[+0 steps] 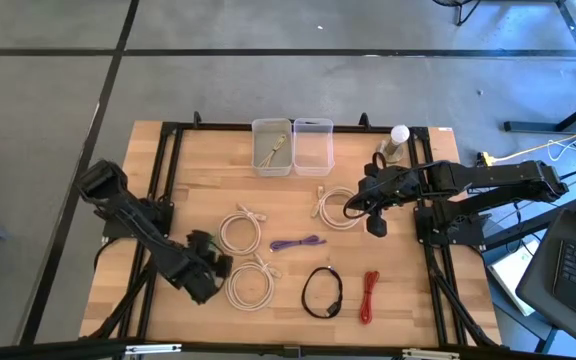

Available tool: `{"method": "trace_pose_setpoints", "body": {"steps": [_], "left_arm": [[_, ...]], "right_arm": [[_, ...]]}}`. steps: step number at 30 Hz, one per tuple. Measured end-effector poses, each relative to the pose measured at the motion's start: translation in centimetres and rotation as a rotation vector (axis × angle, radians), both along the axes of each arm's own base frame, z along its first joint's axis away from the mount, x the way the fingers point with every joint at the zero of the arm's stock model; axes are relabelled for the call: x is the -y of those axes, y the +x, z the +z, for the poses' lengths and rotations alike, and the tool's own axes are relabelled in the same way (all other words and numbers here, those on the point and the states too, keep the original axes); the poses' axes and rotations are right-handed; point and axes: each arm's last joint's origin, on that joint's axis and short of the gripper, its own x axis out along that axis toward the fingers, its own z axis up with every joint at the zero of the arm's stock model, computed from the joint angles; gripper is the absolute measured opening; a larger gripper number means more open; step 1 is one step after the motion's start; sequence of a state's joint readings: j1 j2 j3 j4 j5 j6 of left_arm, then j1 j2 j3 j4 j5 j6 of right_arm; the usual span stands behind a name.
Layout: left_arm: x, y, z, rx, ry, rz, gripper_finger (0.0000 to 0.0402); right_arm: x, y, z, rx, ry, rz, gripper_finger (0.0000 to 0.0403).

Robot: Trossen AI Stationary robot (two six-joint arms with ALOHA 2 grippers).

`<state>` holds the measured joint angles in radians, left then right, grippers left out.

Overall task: Pick and place USB-C Cables
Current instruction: Put the green charger cable into the gray bin

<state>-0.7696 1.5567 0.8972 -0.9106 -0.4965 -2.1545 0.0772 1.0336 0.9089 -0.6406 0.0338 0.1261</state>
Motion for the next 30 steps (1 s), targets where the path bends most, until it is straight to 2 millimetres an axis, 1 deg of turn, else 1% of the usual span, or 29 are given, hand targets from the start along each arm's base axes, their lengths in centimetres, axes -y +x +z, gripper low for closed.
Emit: {"method": "trace_pose_setpoints", "body": {"steps": [2,5,8,10,12,14,16,18,21,24,26,27,30], "left_arm": [[-0.3,0.4,1.2,0.128,0.106,-0.052,0.0013],[-0.8,1.4,2.9,0.269,0.245,-0.145,0.0012],[-2.3,2.2,4.4,0.311,0.421,-0.192,0.0012],[-4.0,2.9,5.4,0.3,0.523,-0.181,0.0012],[-6.5,3.4,6.5,0.249,0.593,-0.162,0.0012],[-9.2,3.9,7.5,0.176,0.609,-0.154,0.0012],[-12.5,4.6,8.6,0.121,0.608,-0.161,0.0012],[-15.7,5.3,9.8,0.11,0.605,-0.211,0.0012],[-20.6,6.4,11.8,0.23,0.623,-0.332,0.0012],[-25.1,6.3,13.3,0.395,0.643,-0.375,0.0012],[-27.9,5.5,13.5,0.434,0.628,-0.339,0.0012],[-29.1,5.0,13.3,0.431,0.61,-0.314,0.0012],[-32.3,4.3,11.8,0.424,0.519,-0.275,0.0011]], "right_arm": [[0.0,0.1,0.1,0.014,0.001,0.0,0.0021],[0.0,0.2,0.3,0.035,0.001,0.002,0.0021],[0.0,0.3,0.4,0.052,-0.001,0.004,0.0021],[0.0,0.5,0.5,0.075,0.0,0.005,0.0021],[0.0,0.6,0.7,0.096,-0.001,0.007,0.0021],[-0.1,0.7,0.8,0.108,0.0,0.007,0.0021],[-0.1,0.7,0.8,0.109,0.001,0.007,0.0021],[-0.1,0.7,0.8,0.106,0.004,0.003,0.0021],[0.0,0.6,0.7,0.1,0.005,0.002,0.0021],[0.0,0.5,0.6,0.082,0.007,0.0,0.0021],[0.0,0.5,0.5,0.075,0.008,-0.002,0.0021],[0.0,0.5,0.5,0.073,0.013,-0.007,0.0021],[0.0,0.5,0.5,0.073,0.022,-0.015,0.0021]]}}
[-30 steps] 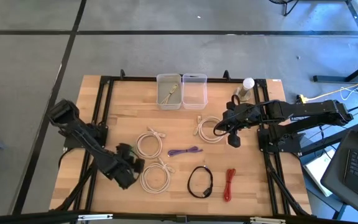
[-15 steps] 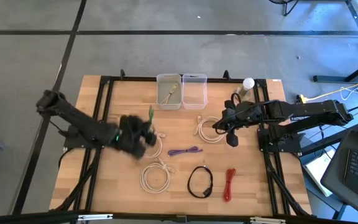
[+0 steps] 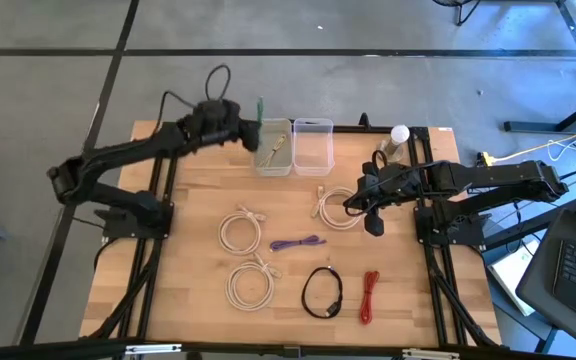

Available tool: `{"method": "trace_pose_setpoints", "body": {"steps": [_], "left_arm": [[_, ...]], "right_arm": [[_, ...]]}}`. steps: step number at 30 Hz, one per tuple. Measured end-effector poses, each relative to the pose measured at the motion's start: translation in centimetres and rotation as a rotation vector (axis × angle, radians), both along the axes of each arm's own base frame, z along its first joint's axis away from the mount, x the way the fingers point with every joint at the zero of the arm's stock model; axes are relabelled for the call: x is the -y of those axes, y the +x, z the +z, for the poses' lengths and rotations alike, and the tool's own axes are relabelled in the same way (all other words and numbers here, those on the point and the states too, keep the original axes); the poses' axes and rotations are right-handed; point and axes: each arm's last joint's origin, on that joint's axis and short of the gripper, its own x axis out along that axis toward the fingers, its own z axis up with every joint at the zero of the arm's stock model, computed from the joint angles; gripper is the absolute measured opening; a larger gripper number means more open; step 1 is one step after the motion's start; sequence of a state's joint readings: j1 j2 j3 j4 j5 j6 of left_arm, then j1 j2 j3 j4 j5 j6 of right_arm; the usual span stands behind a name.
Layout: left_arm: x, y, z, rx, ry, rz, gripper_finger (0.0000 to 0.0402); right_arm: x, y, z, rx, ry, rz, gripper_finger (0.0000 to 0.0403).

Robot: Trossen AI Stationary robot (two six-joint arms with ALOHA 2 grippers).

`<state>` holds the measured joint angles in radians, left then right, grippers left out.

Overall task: Pick and place USB-C Cables
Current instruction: Put the green charger cable into the gray bin

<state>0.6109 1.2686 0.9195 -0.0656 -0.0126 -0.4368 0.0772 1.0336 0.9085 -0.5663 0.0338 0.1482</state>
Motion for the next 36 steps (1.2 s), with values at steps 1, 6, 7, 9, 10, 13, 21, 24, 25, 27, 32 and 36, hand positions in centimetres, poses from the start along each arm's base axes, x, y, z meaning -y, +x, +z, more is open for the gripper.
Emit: {"method": "trace_pose_setpoints", "body": {"steps": [1,6,7,9,10,13,21,24,25,27,32,36], "left_arm": [[-0.8,0.1,-0.6,-0.001,-0.032,-0.007,0.0011],[-3.0,2.2,-4.6,-0.033,-0.124,-0.073,0.0011],[-3.3,2.6,-5.4,-0.039,-0.139,-0.086,0.0011],[-3.8,3.2,-6.9,-0.06,-0.165,-0.083,0.0011],[-4.1,3.4,-7.5,-0.069,-0.173,-0.077,0.0011],[-4.9,3.7,-8.9,-0.094,-0.207,-0.05,0.0011],[-6.3,4.9,-9.9,-0.169,-0.236,0.012,0.0011],[-6.6,5.6,-10.1,-0.202,-0.255,0.013,0.0011],[-6.7,5.9,-10.4,-0.221,-0.263,0.018,0.0011],[-6.7,6.3,-10.9,-0.255,-0.285,0.023,0.0011],[-6.7,7.5,-11.3,-0.36,-0.314,0.053,0.001],[-6.5,8.4,-10.3,-0.428,-0.3,0.087,0.001]], "right_arm": [[0.0,0.0,0.0,0.002,0.0,0.0,0.0021],[0.0,0.3,0.3,0.044,0.007,-0.003,0.0021],[0.0,0.3,0.4,0.048,0.009,-0.004,0.0021],[0.0,0.3,0.4,0.049,0.02,-0.013,0.0021],[0.0,0.3,0.4,0.049,0.025,-0.016,0.0021],[0.0,0.3,0.4,0.049,0.028,-0.019,0.0021],[0.0,0.3,0.4,0.049,0.049,-0.036,0.0021],[0.0,0.3,0.4,0.05,0.049,-0.036,0.0021],[0.0,0.3,0.4,0.05,0.049,-0.036,0.0021],[0.0,0.3,0.4,0.052,0.05,-0.036,0.0021],[0.0,0.3,0.4,0.052,0.049,-0.035,0.0021],[0.0,0.3,0.4,0.052,0.049,-0.035,0.0021]]}}
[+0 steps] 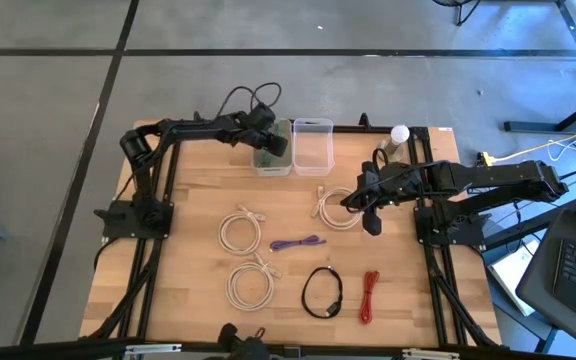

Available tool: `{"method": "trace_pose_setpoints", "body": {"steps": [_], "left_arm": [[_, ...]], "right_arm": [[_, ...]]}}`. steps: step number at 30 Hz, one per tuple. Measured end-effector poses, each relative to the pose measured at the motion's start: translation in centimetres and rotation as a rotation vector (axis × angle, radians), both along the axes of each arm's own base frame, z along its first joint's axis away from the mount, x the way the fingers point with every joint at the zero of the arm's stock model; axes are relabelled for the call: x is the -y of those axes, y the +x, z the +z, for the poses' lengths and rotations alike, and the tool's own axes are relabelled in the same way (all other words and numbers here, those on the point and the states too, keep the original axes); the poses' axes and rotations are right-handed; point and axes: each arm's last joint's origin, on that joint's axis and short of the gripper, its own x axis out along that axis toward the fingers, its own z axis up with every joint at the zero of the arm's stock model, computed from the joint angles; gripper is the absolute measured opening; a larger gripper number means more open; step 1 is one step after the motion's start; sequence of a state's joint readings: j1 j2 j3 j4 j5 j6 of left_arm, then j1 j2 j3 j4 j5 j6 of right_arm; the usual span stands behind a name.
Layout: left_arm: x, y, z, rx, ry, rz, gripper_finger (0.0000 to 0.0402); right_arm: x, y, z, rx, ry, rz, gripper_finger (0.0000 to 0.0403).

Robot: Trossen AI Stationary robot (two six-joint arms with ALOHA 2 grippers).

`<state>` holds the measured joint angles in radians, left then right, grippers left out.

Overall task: Pick and place USB-C Cables
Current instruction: Put the green charger cable into the gray bin

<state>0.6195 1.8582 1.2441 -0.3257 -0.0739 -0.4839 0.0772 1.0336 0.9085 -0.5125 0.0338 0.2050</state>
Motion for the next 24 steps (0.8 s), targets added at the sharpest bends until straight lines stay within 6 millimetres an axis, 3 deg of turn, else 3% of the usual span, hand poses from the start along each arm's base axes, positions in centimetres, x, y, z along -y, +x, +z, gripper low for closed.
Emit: {"method": "trace_pose_setpoints", "body": {"steps": [8,19,24], "left_arm": [[0.3,1.2,2.7,-0.03,0.044,0.03,0.001],[0.2,1.0,2.5,-0.037,0.016,0.055,0.001],[0.0,1.3,0.7,-0.077,-0.026,0.045,0.001]], "right_arm": [[0.0,0.0,0.0,0.0,-0.002,0.002,0.0021],[0.0,0.0,0.0,-0.001,-0.003,0.002,0.0021],[0.0,0.0,0.0,-0.001,-0.003,0.002,0.0021]]}}
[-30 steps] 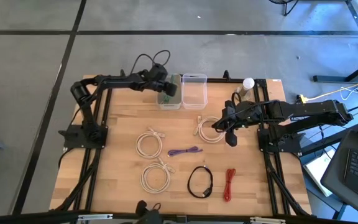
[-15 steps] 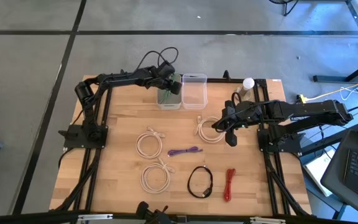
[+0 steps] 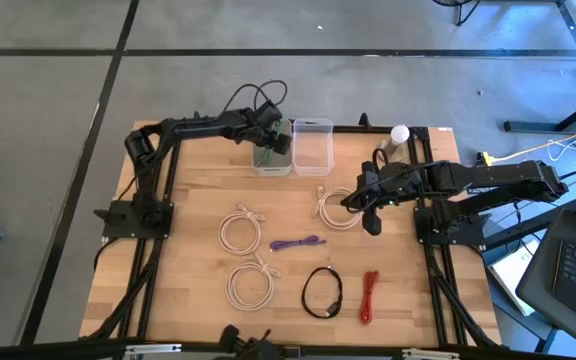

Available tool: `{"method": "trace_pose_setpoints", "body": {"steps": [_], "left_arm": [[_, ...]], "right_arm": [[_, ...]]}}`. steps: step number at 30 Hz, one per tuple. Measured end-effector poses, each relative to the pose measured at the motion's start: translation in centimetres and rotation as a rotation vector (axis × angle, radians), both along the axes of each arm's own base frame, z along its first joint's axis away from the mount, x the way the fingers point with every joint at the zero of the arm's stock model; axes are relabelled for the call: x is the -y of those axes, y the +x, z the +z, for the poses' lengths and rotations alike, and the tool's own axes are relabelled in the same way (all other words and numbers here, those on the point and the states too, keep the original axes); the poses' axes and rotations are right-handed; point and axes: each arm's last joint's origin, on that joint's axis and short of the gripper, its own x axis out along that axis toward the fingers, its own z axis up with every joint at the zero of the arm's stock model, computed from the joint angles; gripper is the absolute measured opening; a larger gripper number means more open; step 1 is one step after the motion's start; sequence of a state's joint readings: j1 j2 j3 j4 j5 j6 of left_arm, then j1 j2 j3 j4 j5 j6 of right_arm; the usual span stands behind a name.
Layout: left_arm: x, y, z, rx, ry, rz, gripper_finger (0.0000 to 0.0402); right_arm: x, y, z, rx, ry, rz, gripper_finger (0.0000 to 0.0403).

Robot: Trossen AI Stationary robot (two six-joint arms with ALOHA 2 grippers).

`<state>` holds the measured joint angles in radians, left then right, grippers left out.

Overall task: Pick and place USB-C Cables
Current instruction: Put the green charger cable into the gray bin, then put the purple charger cable into the gray bin

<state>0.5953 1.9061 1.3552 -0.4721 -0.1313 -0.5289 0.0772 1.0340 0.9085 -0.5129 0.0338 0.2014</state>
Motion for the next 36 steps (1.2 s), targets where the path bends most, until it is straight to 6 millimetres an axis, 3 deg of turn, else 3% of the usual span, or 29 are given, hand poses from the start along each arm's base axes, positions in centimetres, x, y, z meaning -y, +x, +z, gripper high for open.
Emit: {"method": "trace_pose_setpoints", "body": {"steps": [8,13,20,24,30,33,36], "left_arm": [[-0.6,0.6,-4.1,-0.05,-0.105,-0.024,0.0011],[-0.8,0.6,-4.1,-0.042,-0.11,-0.087,0.0037],[-1.0,1.0,-2.8,-0.035,-0.083,-0.162,0.0121],[-1.4,1.3,-1.0,-0.055,-0.09,-0.172,0.016],[-1.3,1.4,3.6,-0.088,-0.196,-0.241,0.0182],[0.5,1.8,6.7,-0.044,-0.207,-0.34,0.0184],[3.6,1.7,10.2,-0.011,-0.13,-0.44,0.0184]], "right_arm": [[0.0,0.0,0.0,0.0,0.0,0.0,0.0021],[0.0,0.0,0.0,0.0,-0.011,0.008,0.0021],[0.0,0.0,0.0,0.0,-0.018,0.013,0.0021],[0.0,0.0,0.0,-0.005,-0.019,0.014,0.0021],[0.0,-0.3,-0.4,-0.056,-0.019,0.012,0.0021],[-0.1,-0.5,-0.6,-0.077,0.011,0.048,0.0021],[-0.8,-0.3,-0.7,-0.093,0.099,0.147,0.0021]]}}
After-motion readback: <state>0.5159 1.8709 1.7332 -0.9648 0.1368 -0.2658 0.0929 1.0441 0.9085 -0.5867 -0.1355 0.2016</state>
